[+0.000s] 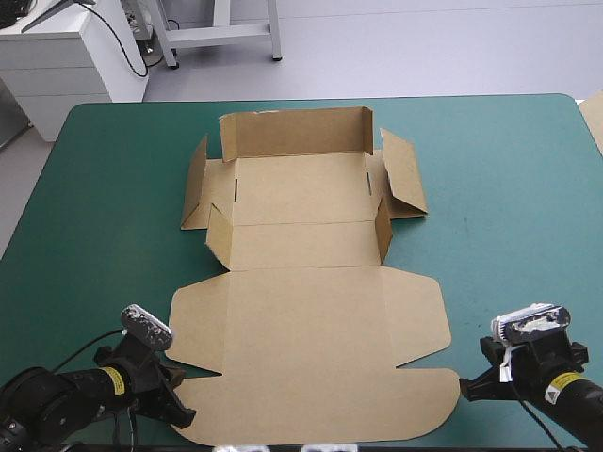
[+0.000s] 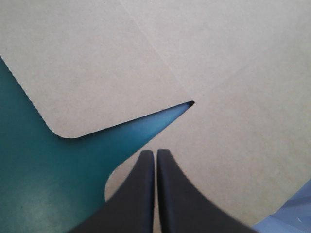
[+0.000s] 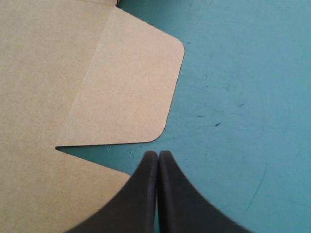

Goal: Fold the box

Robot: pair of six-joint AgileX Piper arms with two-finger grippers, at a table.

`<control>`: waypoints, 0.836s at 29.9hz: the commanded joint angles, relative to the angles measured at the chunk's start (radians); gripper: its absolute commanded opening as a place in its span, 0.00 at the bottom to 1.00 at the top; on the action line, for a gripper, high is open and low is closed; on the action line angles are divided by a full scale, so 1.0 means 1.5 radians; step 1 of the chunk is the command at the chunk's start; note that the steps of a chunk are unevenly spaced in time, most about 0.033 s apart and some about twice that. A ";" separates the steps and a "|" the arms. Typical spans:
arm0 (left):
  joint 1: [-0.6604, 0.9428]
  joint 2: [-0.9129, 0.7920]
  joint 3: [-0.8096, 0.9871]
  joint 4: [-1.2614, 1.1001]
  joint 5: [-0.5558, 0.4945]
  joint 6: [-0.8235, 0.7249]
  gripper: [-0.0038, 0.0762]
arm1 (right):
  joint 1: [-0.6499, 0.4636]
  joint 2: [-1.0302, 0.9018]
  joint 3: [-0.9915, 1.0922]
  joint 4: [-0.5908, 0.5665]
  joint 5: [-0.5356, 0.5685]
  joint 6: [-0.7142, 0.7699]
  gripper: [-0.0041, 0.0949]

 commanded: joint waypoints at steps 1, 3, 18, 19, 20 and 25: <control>-0.005 0.001 -0.018 -0.012 -0.023 -0.001 0.04 | 0.000 0.033 -0.064 -0.003 -0.042 -0.038 0.02; -0.005 0.001 -0.018 -0.012 -0.022 -0.001 0.04 | 0.000 0.063 -0.089 -0.002 -0.042 -0.051 0.02; -0.005 0.001 -0.018 -0.012 -0.019 -0.001 0.04 | 0.000 0.376 -0.374 -0.002 -0.055 -0.070 0.02; -0.005 0.001 -0.018 -0.012 -0.019 -0.001 0.04 | 0.000 0.406 -0.400 -0.001 -0.050 -0.072 0.02; -0.005 0.001 -0.018 -0.012 -0.019 -0.001 0.04 | 0.000 0.426 -0.418 -0.001 -0.046 -0.072 0.02; -0.005 0.001 -0.018 -0.012 -0.019 -0.001 0.04 | 0.000 0.543 -0.516 0.000 -0.019 -0.088 0.05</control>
